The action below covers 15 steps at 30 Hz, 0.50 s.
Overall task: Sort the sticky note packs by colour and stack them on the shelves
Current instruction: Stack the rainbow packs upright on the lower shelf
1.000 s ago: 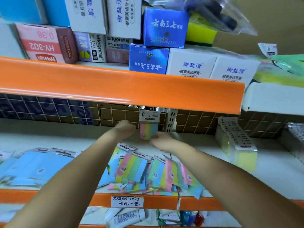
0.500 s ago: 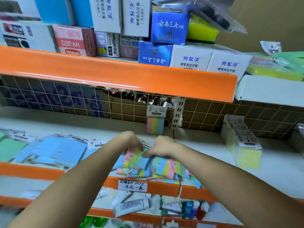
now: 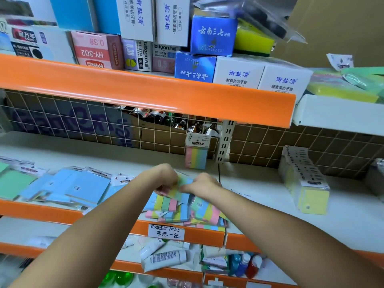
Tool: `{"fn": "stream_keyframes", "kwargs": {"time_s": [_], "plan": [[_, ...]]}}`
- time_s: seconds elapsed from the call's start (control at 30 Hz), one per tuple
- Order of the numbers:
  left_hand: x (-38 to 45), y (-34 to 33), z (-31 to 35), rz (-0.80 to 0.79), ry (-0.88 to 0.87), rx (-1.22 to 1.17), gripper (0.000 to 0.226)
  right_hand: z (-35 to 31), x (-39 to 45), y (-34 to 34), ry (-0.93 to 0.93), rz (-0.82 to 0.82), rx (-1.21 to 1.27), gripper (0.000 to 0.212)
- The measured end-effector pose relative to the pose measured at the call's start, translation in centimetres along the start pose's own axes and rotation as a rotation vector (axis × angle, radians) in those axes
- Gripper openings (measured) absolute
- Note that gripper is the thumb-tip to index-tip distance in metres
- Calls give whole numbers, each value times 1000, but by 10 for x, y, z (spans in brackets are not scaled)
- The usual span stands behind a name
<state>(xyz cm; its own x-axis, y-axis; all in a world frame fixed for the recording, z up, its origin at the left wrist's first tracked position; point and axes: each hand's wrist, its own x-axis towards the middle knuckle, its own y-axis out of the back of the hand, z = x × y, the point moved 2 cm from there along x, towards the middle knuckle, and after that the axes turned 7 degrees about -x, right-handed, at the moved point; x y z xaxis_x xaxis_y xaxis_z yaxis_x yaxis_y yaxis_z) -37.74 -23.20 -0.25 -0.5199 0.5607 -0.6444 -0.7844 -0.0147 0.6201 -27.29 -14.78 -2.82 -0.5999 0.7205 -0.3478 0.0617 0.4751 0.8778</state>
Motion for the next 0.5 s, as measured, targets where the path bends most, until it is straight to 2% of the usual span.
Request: {"fn": "stream_keyframes", "kwargs": {"time_s": [0.07,0.17,0.33,0.5], "plan": [[6,6,5,73,-44,-139,22,1,3,7,-9,23,105,51],[13,6,16,191,-123,-264,25,2,7,19,-5,62,273,55],[33,-1,25,307,-238,-403,11,7,22,29,7,208,219,45],[50,-10,37,375,-275,-397,29,16,30,29,-6,250,254,34]]}}
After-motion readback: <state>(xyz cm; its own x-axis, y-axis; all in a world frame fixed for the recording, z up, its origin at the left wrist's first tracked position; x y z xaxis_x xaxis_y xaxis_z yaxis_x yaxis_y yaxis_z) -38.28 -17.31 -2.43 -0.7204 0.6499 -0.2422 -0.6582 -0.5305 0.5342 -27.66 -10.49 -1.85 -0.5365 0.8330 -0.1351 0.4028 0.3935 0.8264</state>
